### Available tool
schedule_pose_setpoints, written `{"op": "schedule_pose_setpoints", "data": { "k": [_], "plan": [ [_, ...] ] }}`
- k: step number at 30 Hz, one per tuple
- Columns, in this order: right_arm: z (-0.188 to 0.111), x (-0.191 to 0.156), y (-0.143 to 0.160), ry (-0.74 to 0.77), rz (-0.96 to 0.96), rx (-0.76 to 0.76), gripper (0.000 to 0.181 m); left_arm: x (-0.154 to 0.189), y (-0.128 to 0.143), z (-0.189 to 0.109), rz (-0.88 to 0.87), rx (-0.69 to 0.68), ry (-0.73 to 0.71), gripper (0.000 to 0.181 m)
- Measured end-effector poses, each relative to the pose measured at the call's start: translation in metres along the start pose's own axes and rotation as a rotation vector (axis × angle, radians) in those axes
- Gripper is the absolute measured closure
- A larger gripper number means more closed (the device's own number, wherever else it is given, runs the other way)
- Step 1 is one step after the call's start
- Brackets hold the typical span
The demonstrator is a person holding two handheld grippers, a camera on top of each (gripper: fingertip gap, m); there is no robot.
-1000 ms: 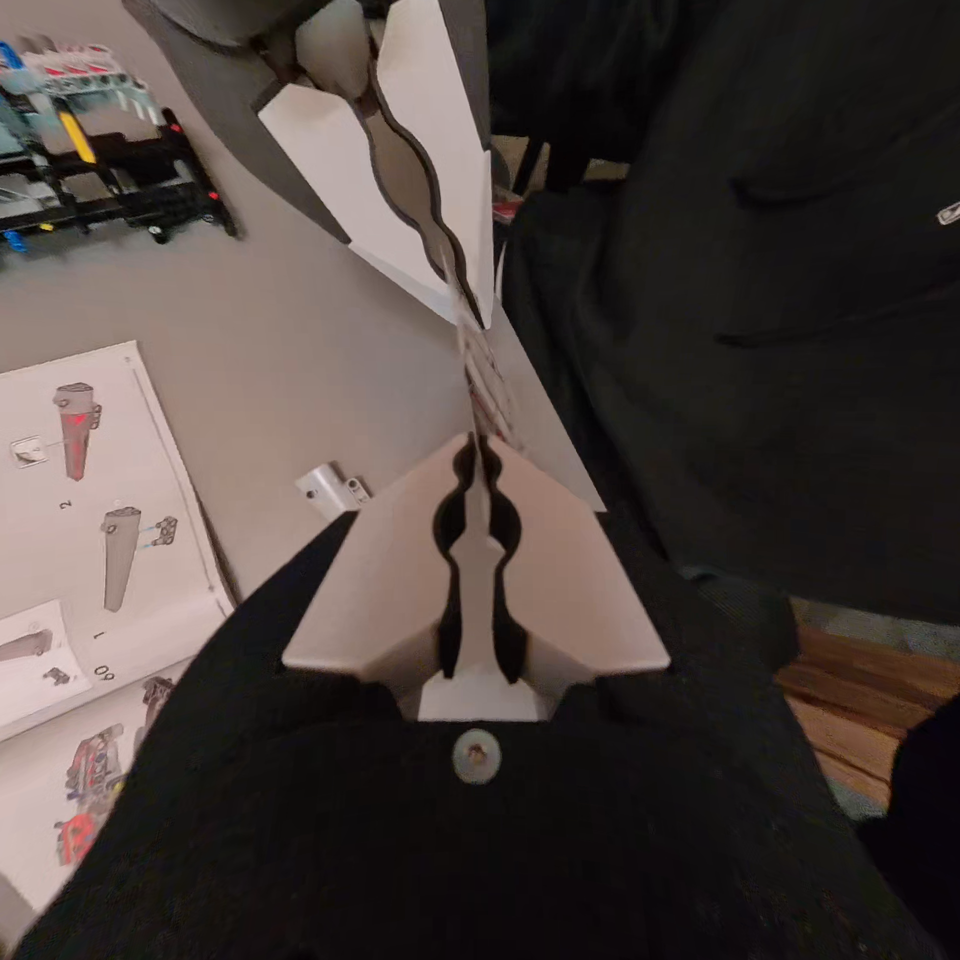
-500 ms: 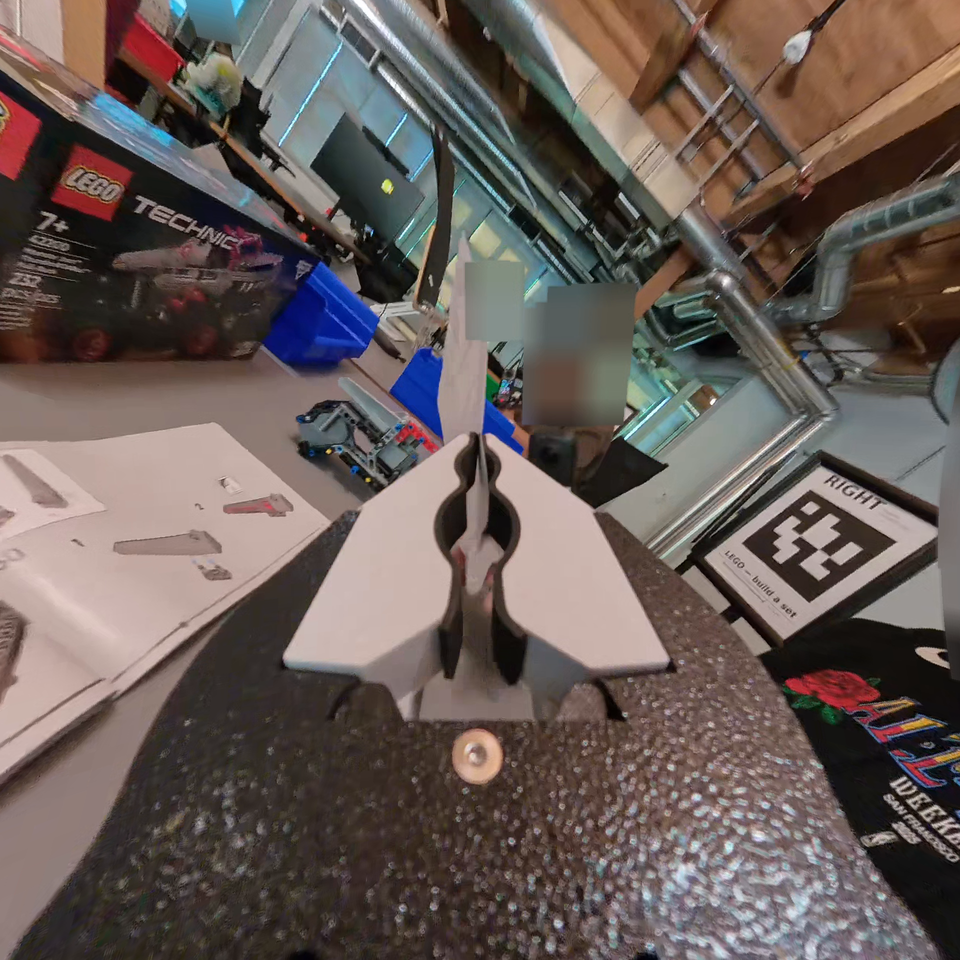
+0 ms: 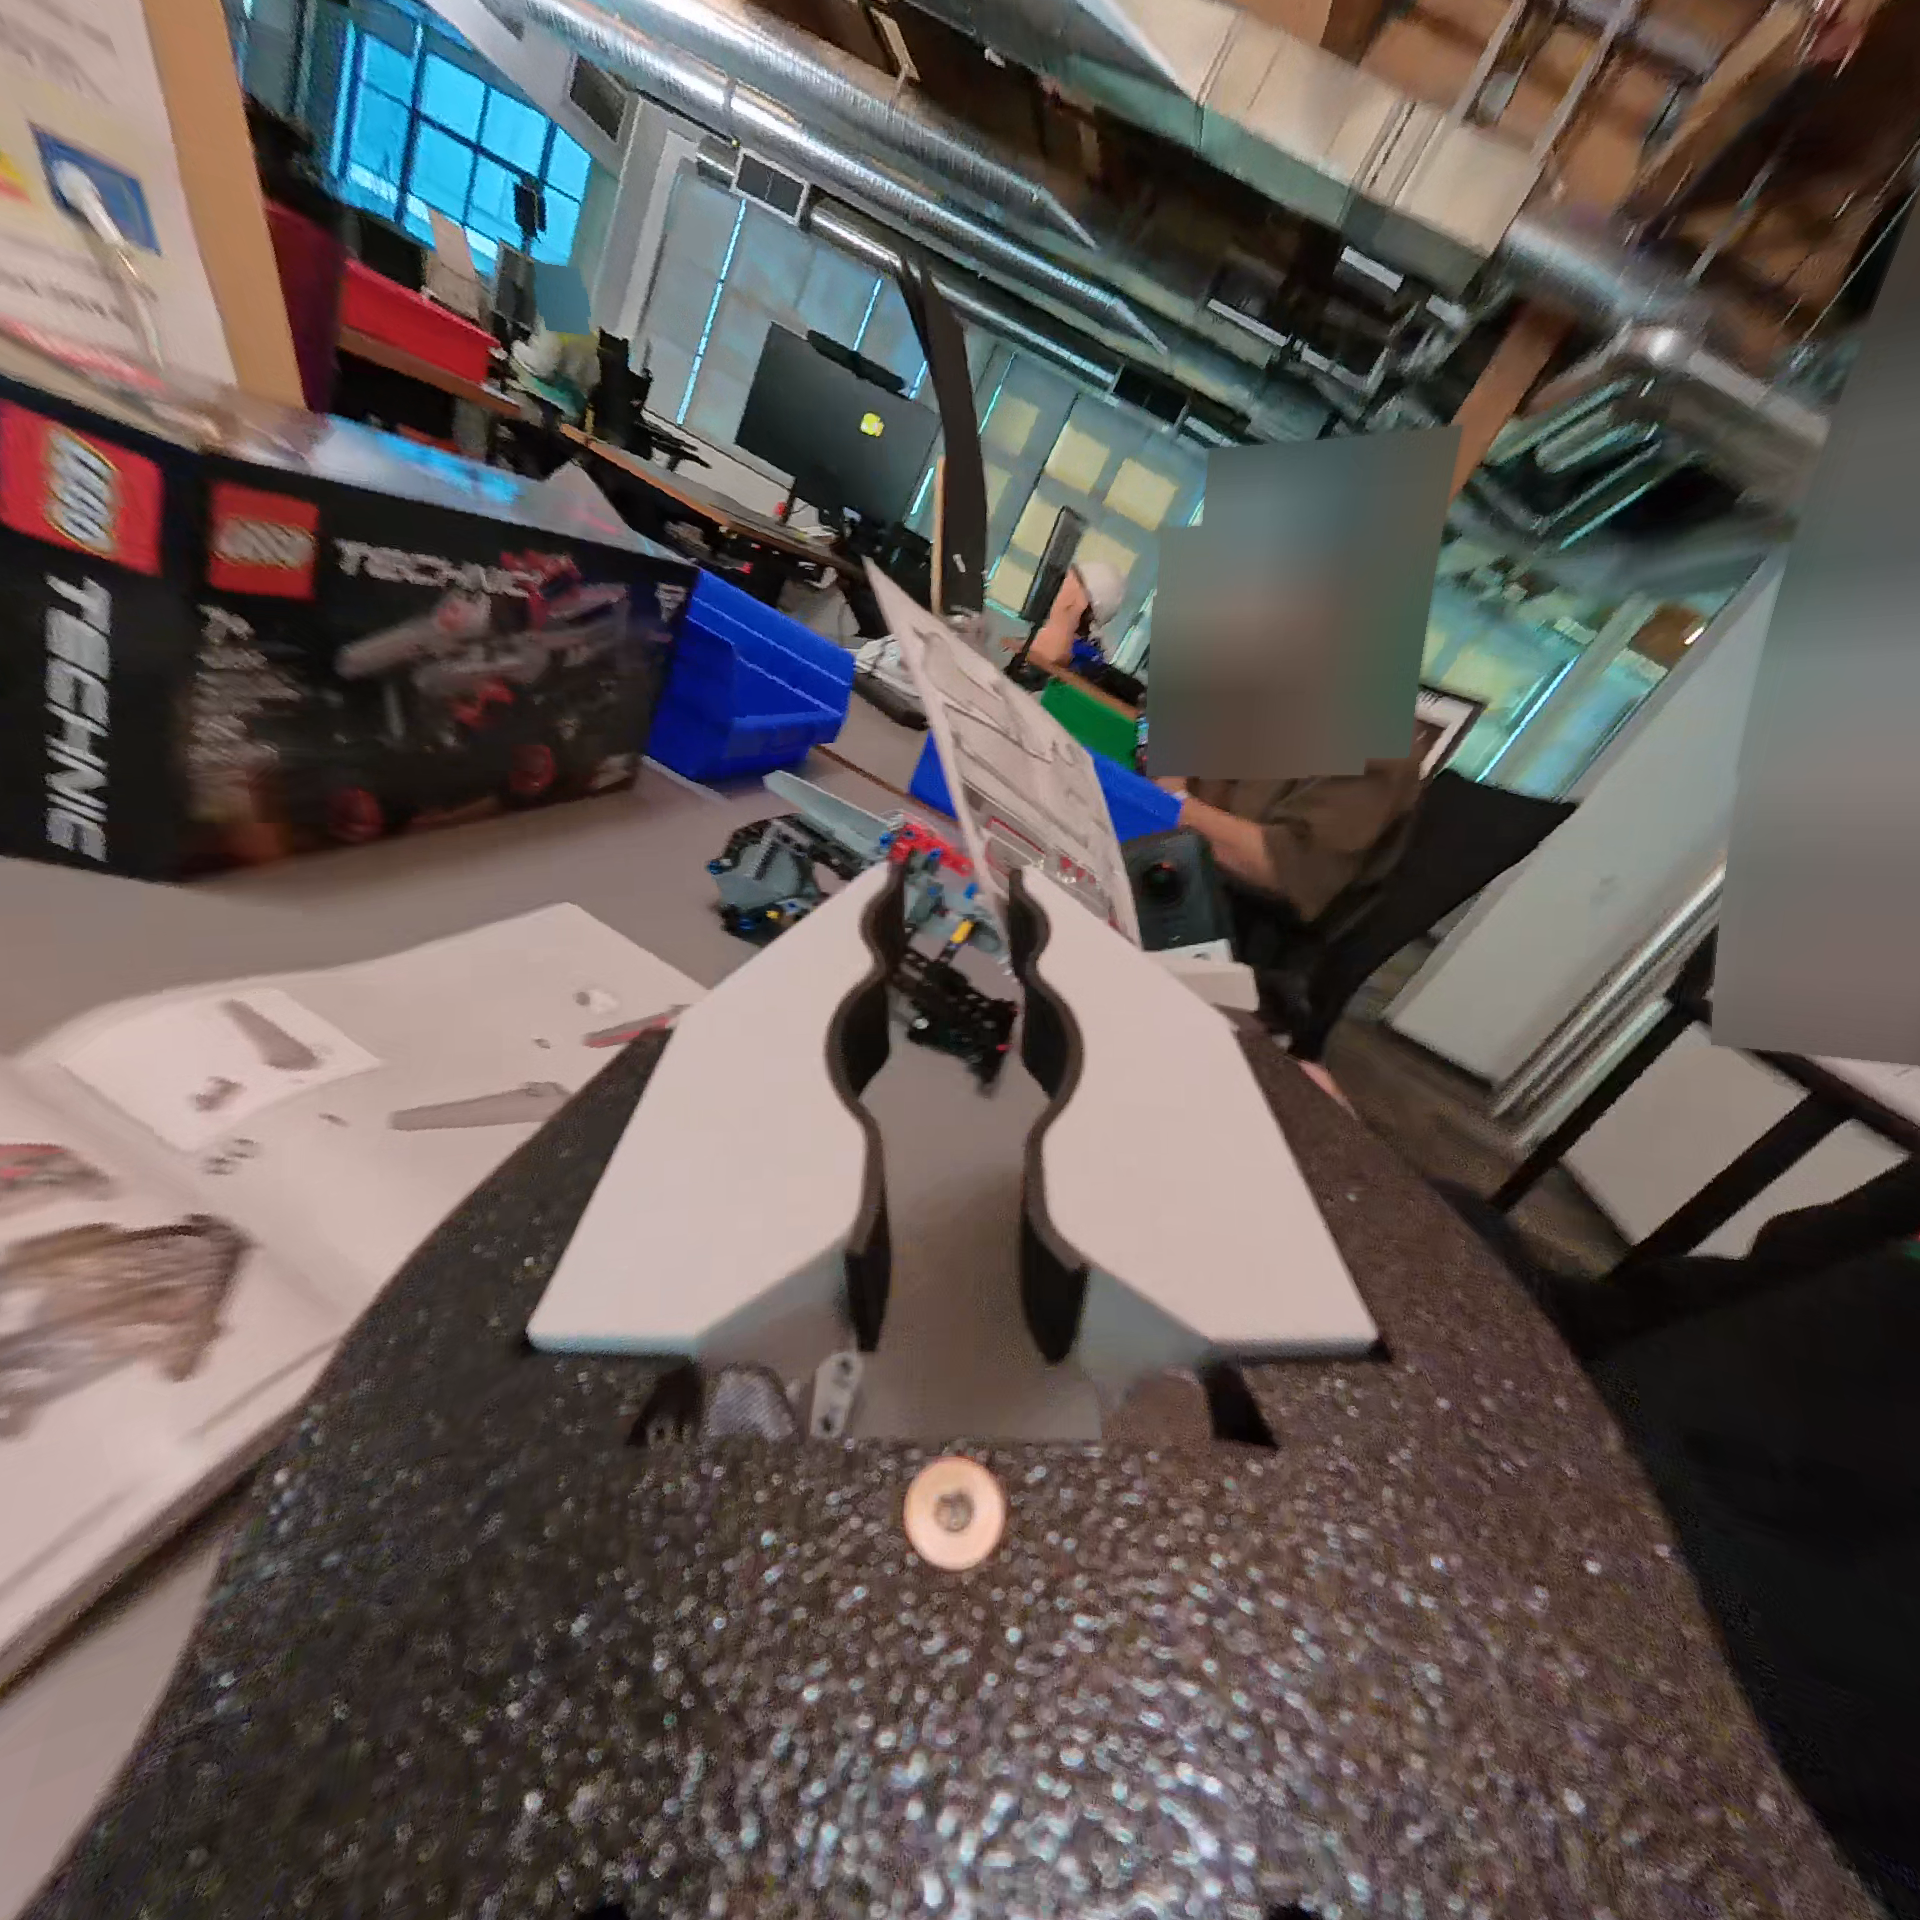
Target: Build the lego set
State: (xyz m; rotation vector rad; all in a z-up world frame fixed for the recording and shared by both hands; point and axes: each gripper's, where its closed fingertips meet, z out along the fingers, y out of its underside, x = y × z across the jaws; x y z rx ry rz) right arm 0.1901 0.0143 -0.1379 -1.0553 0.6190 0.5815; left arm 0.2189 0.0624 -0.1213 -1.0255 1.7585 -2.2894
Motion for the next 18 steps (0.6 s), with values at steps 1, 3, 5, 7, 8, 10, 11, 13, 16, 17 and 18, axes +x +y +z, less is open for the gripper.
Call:
{"op": "schedule_pose_setpoints", "data": {
  "k": [1,3,5,7,8,10,11,13,16,17,18],
  "plan": [
    [-0.002,0.0,0.003,0.006,0.003,-0.026,0.181,-0.001,-0.002,-0.005,0.044,-0.016,-0.005,0.158],
    [-0.006,-0.001,0.014,0.012,0.004,-0.099,0.181,-0.002,-0.001,-0.013,0.091,-0.077,0.006,0.154],
    [-0.008,-0.003,0.023,0.009,0.024,-0.15,0.181,0.001,0.003,-0.018,0.098,-0.148,0.048,0.153],
    [-0.01,-0.005,0.032,0.01,0.04,-0.187,0.181,0.006,0.013,-0.021,0.054,-0.241,0.111,0.153],
    [-0.011,-0.005,0.037,0.018,0.042,-0.209,0.181,0.011,0.018,-0.022,0.02,-0.281,0.151,0.153],
    [-0.012,-0.006,0.045,0.029,0.03,-0.247,0.181,0.025,0.029,-0.024,-0.056,-0.337,0.251,0.157],
    [-0.012,-0.007,0.047,0.029,0.028,-0.252,0.181,0.028,0.034,-0.024,-0.093,-0.36,0.271,0.167],
    [-0.014,-0.01,0.048,0.024,0.035,-0.25,0.181,0.025,0.044,-0.022,-0.137,-0.381,0.255,0.181],
    [-0.018,-0.01,0.05,0.046,0.014,-0.247,0.173,0.022,0.05,-0.02,-0.257,-0.352,0.24,0.181],
    [-0.019,-0.009,0.053,0.057,0.003,-0.254,0.171,0.021,0.051,-0.02,-0.309,-0.339,0.238,0.181],
    [-0.02,-0.009,0.055,0.065,-0.011,-0.265,0.169,0.021,0.053,-0.02,-0.359,-0.327,0.242,0.181]
  ]
}}
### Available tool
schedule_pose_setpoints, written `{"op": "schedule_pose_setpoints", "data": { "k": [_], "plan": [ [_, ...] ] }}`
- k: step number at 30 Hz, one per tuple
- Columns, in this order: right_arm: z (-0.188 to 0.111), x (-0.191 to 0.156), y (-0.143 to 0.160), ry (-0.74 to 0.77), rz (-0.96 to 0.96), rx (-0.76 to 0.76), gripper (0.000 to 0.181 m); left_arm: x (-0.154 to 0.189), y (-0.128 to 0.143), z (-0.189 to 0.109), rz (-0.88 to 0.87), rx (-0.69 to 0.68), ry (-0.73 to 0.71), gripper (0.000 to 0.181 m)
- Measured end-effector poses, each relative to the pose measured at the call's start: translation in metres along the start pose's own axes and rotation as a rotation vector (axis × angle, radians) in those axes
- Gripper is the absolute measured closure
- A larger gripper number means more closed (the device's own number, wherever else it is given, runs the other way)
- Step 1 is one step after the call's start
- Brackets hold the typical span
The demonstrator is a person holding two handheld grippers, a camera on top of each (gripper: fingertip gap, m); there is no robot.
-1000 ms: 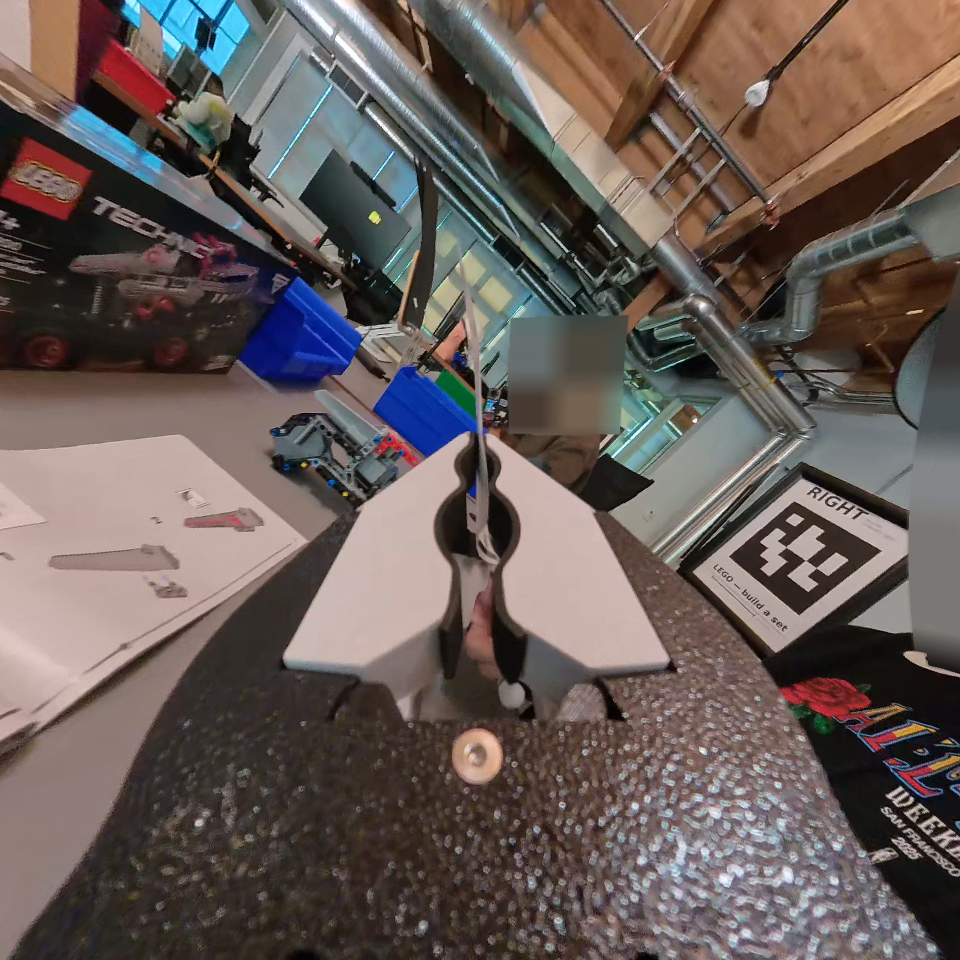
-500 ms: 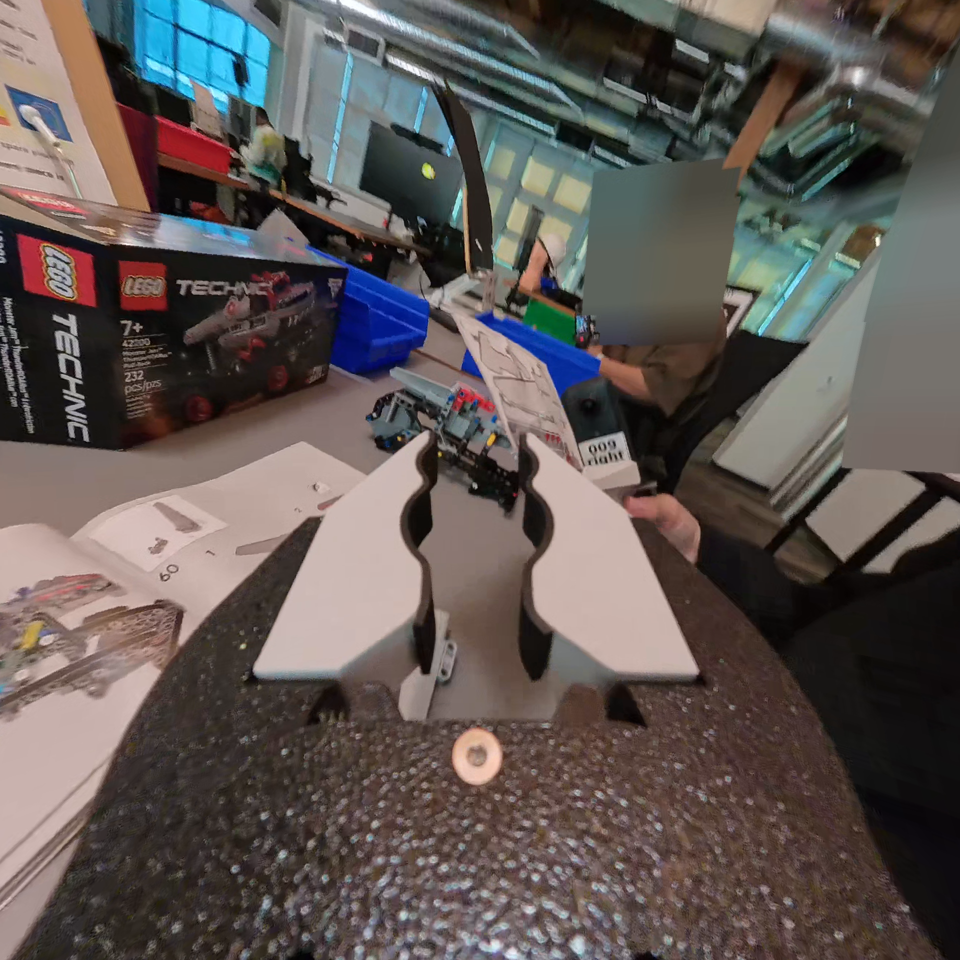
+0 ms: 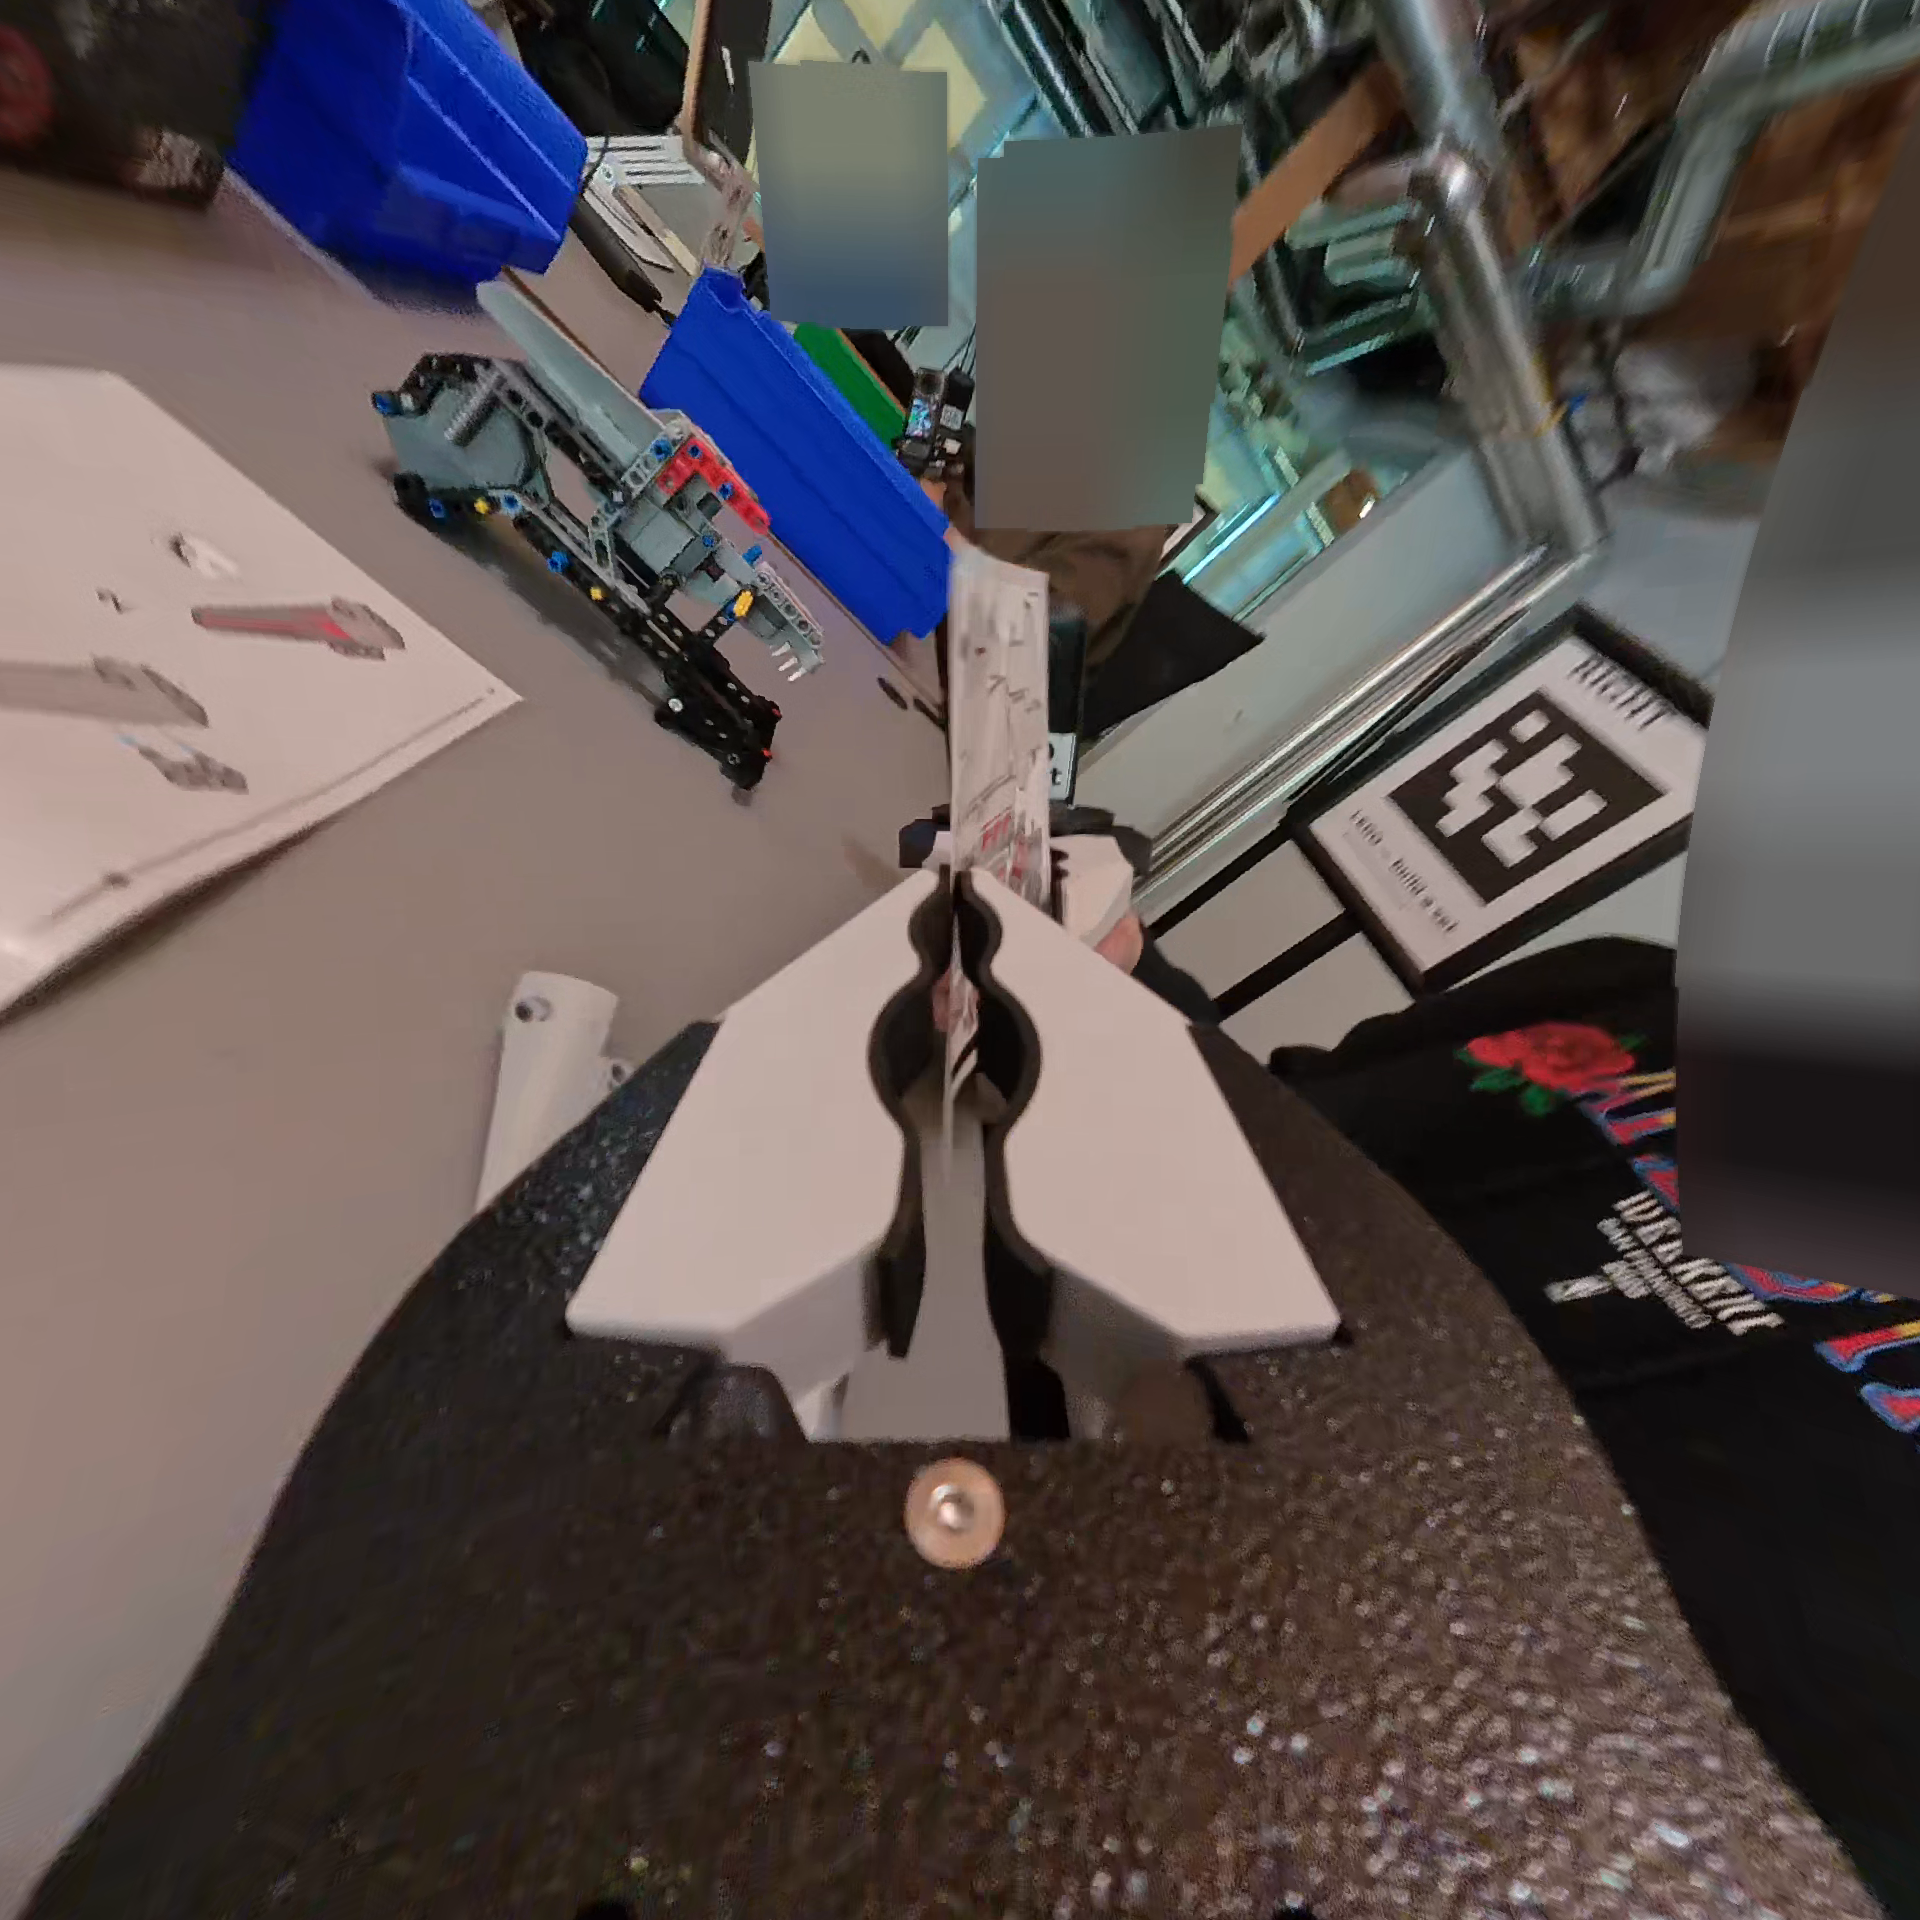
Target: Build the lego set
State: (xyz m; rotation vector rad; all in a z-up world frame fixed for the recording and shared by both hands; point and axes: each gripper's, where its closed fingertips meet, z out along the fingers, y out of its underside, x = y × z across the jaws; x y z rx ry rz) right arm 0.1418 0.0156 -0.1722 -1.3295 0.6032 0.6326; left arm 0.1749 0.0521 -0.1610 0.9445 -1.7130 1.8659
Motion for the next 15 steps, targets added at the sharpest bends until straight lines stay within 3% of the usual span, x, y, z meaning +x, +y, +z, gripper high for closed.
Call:
{"op": "schedule_pose_setpoints", "data": {
  "k": [7,15],
  "plan": [
    [0.004,0.006,0.001,0.054,-0.037,-0.007,0.174,-0.004,0.004,-0.005,-0.116,0.049,0.028,0.181],
    [0.003,0.01,0.005,0.064,-0.002,-0.006,0.181,-0.014,0.013,-0.008,0.003,-0.006,-0.073,0.179]
  ]
}}
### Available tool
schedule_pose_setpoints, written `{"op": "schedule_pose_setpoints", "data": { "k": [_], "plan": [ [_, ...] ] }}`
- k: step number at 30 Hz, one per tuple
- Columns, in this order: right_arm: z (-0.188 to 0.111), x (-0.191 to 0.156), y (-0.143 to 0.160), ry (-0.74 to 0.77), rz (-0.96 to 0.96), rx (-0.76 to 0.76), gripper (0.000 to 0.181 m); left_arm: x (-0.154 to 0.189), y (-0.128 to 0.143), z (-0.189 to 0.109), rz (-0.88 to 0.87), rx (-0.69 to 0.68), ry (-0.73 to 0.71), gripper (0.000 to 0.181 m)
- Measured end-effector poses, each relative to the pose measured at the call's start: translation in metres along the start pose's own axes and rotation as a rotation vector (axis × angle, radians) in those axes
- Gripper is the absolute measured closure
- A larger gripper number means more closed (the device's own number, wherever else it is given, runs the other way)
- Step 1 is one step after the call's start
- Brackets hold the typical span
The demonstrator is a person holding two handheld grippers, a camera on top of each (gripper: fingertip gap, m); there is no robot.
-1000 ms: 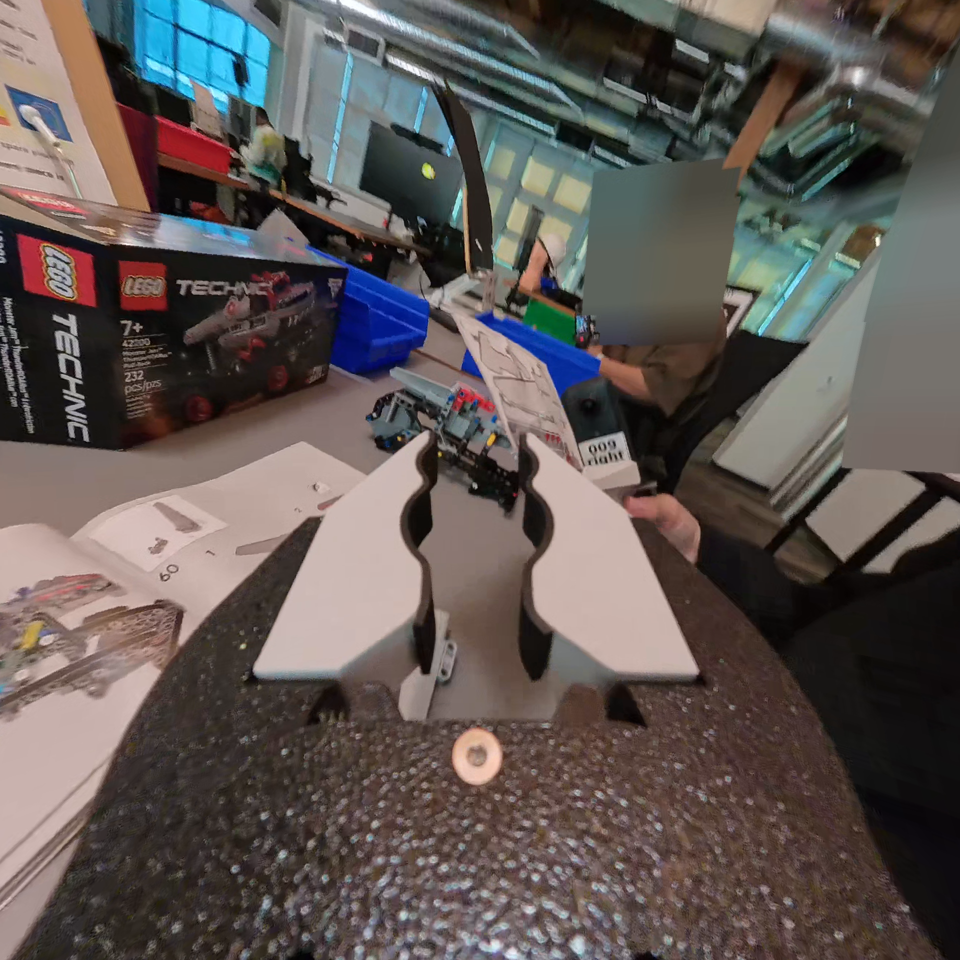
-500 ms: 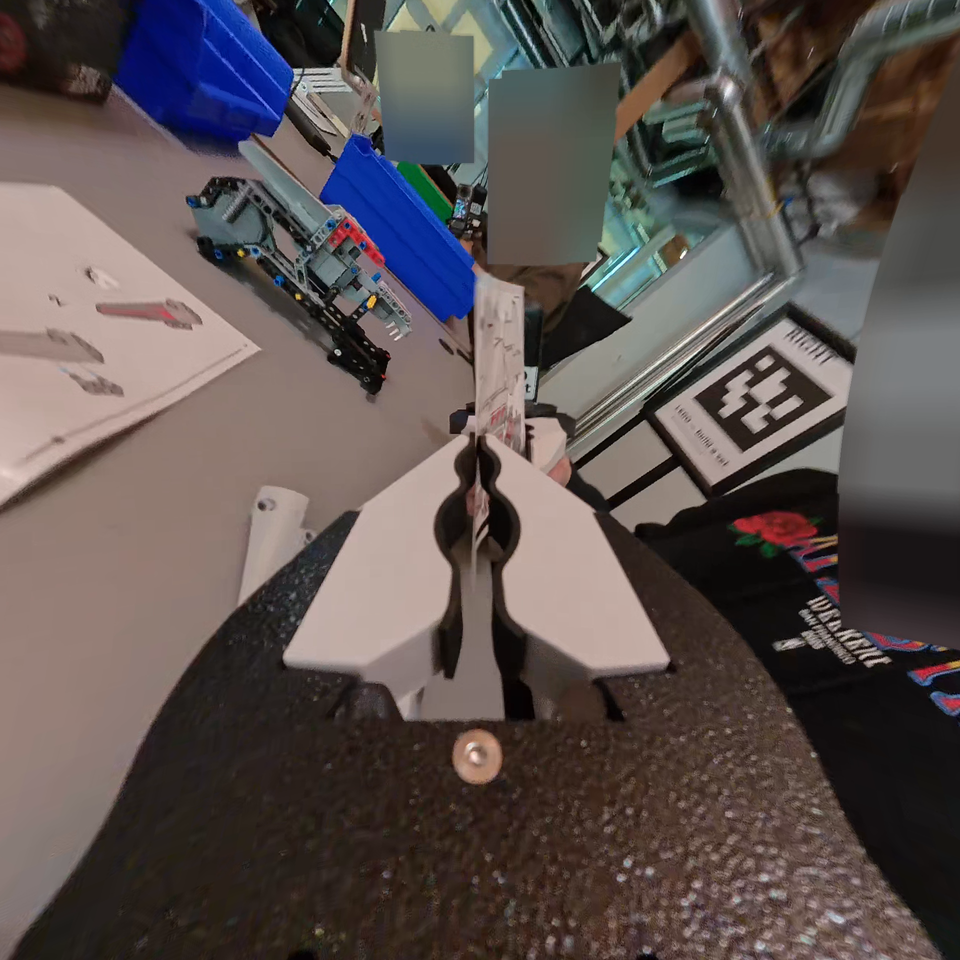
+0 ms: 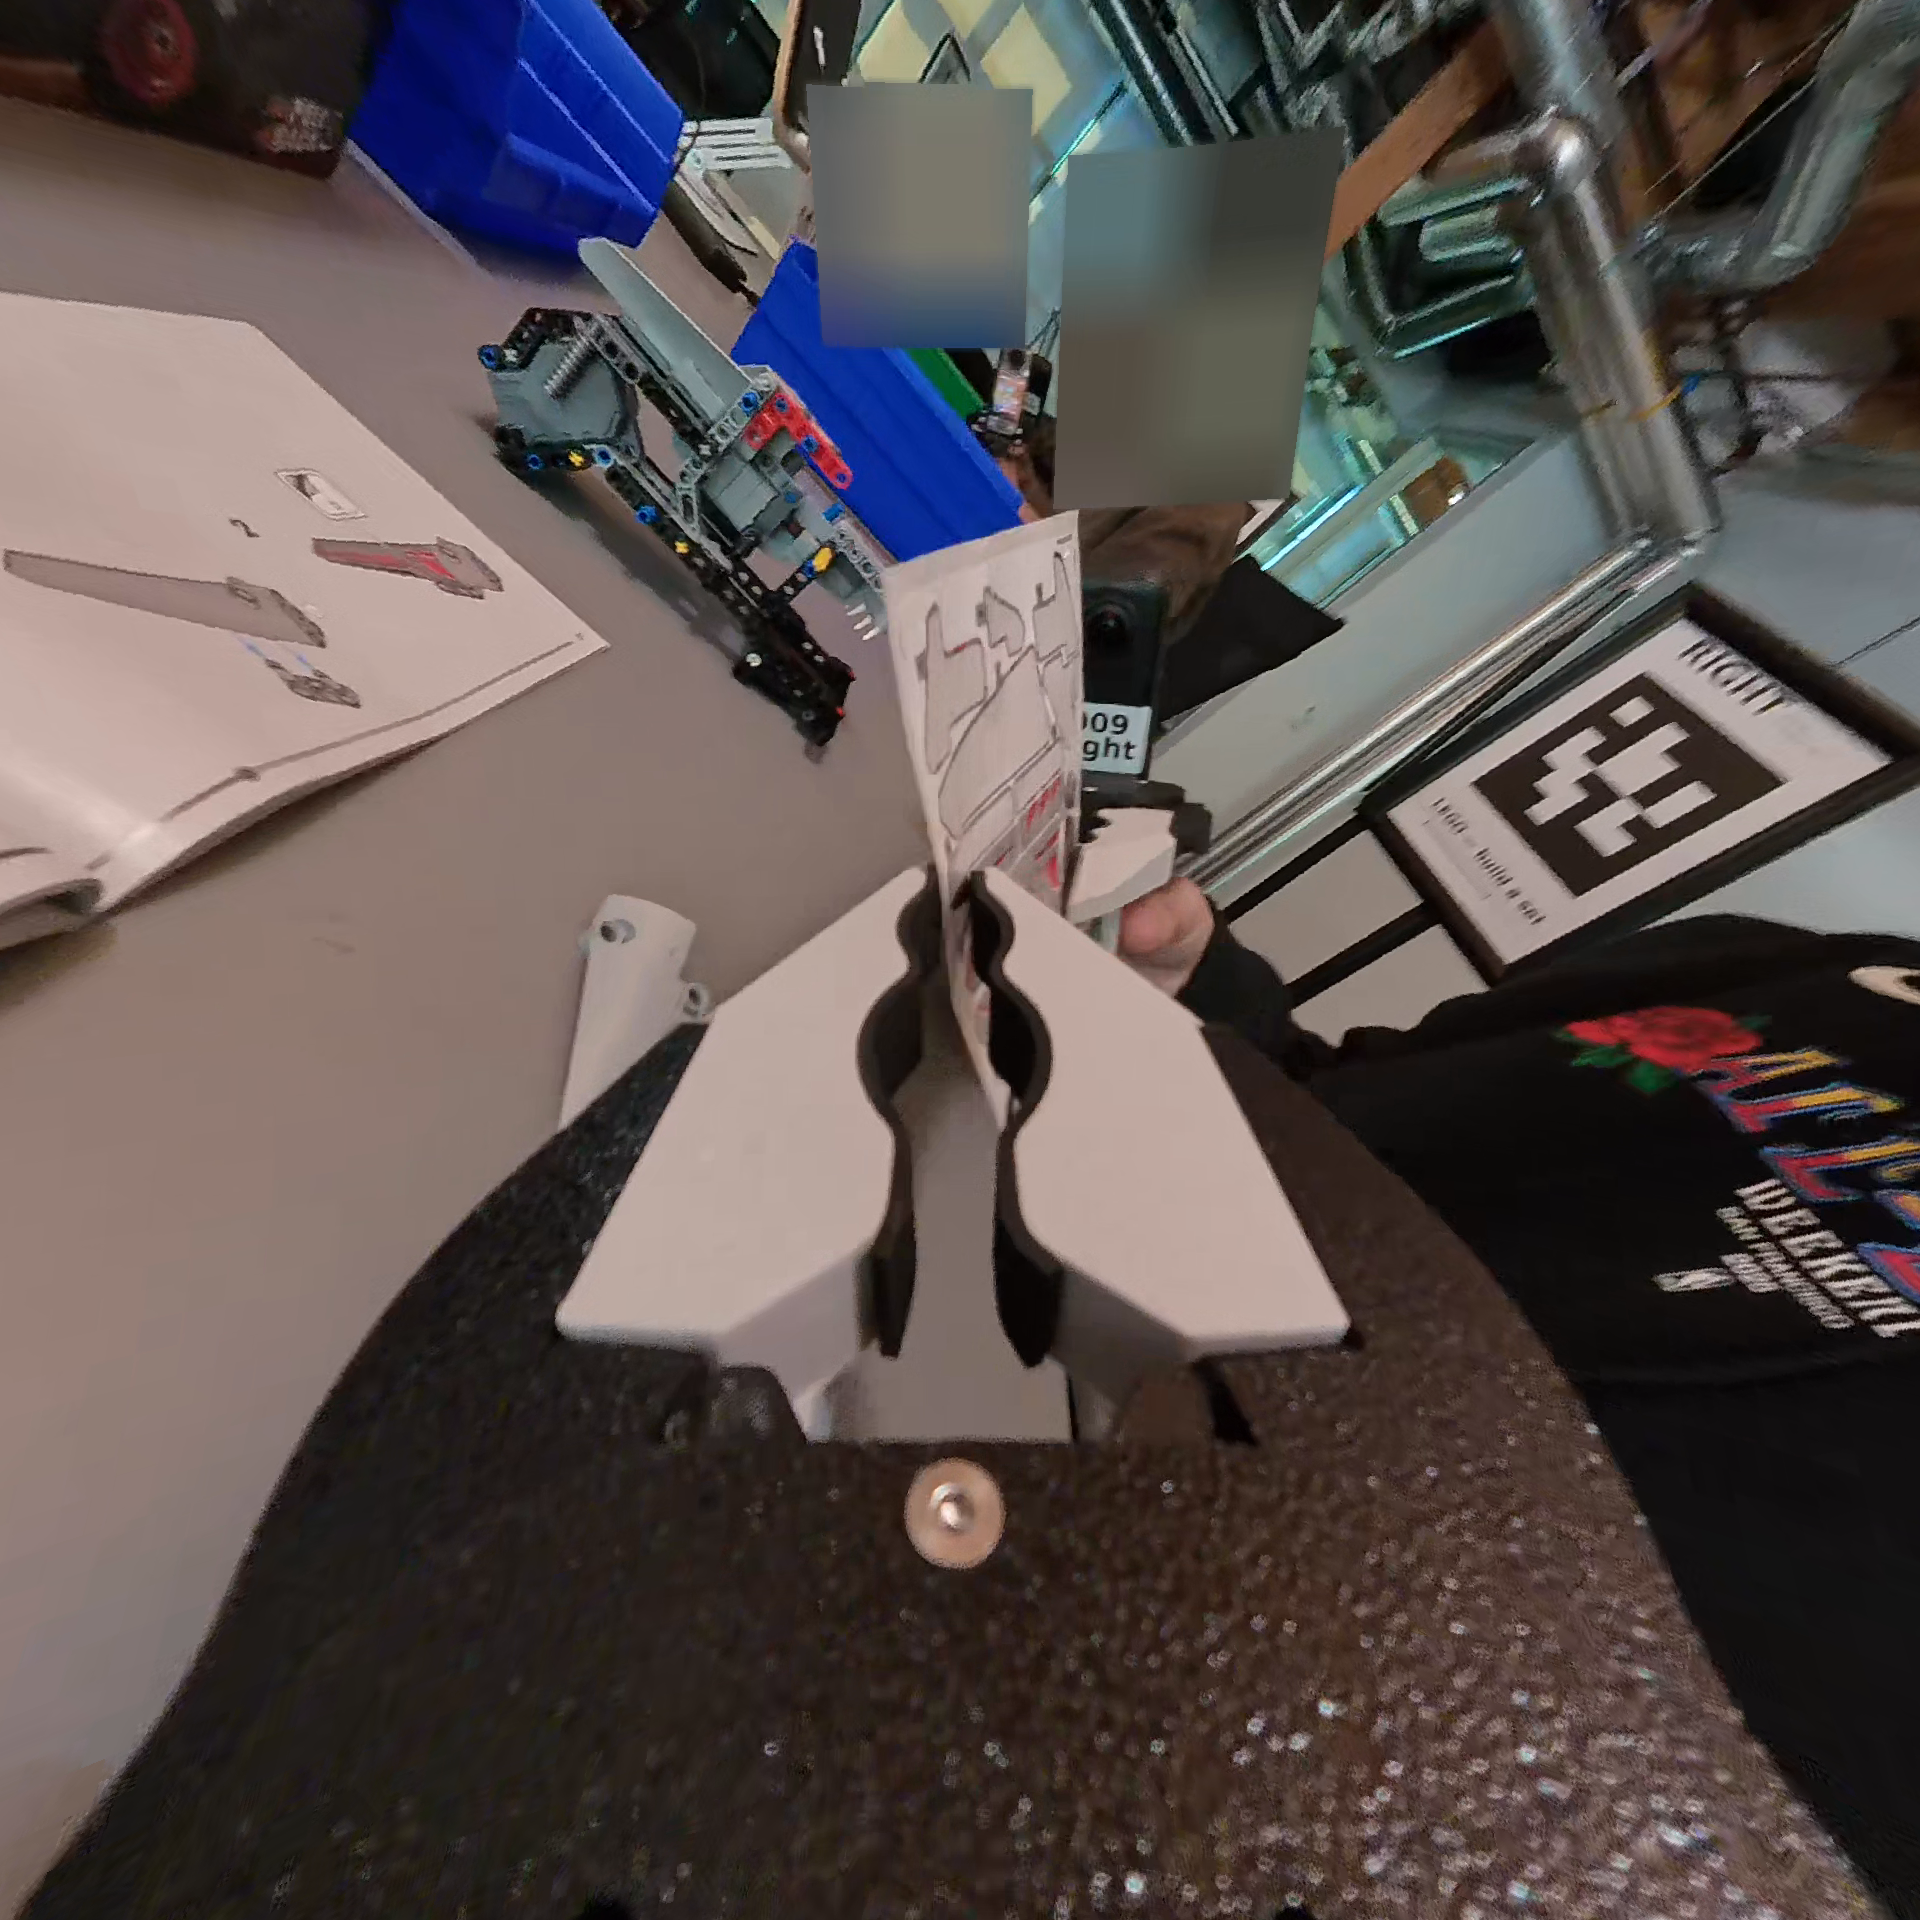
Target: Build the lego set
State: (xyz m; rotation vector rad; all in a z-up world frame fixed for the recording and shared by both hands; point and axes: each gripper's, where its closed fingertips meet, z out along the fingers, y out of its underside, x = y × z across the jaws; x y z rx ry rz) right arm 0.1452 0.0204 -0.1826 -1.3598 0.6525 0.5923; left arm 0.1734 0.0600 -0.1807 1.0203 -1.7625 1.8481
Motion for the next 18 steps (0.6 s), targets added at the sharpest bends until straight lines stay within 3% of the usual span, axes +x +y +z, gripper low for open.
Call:
{"op": "schedule_pose_setpoints", "data": {
  "k": [5,8,10,14,18],
  "plan": [
    [-0.017,0.004,0.001,0.029,0.092,0.047,0.181,-0.009,-0.001,-0.009,0.175,-0.048,-0.119,0.162],
    [-0.024,0.01,0.006,0.092,0.116,0.04,0.181,-0.022,-0.02,-0.018,0.47,-0.035,-0.361,0.157],
    [-0.027,0.015,0.007,0.139,0.114,0.051,0.181,-0.011,-0.034,-0.016,0.697,0.0,-0.441,0.158],
    [-0.032,0.023,0.002,0.177,0.135,0.089,0.181,0.016,-0.005,0.021,0.891,-0.187,-0.296,0.154],
    [-0.033,0.021,0.0,0.137,0.166,0.094,0.181,0.014,0.022,0.045,1.061,-0.377,-0.255,0.153]
  ]
}}
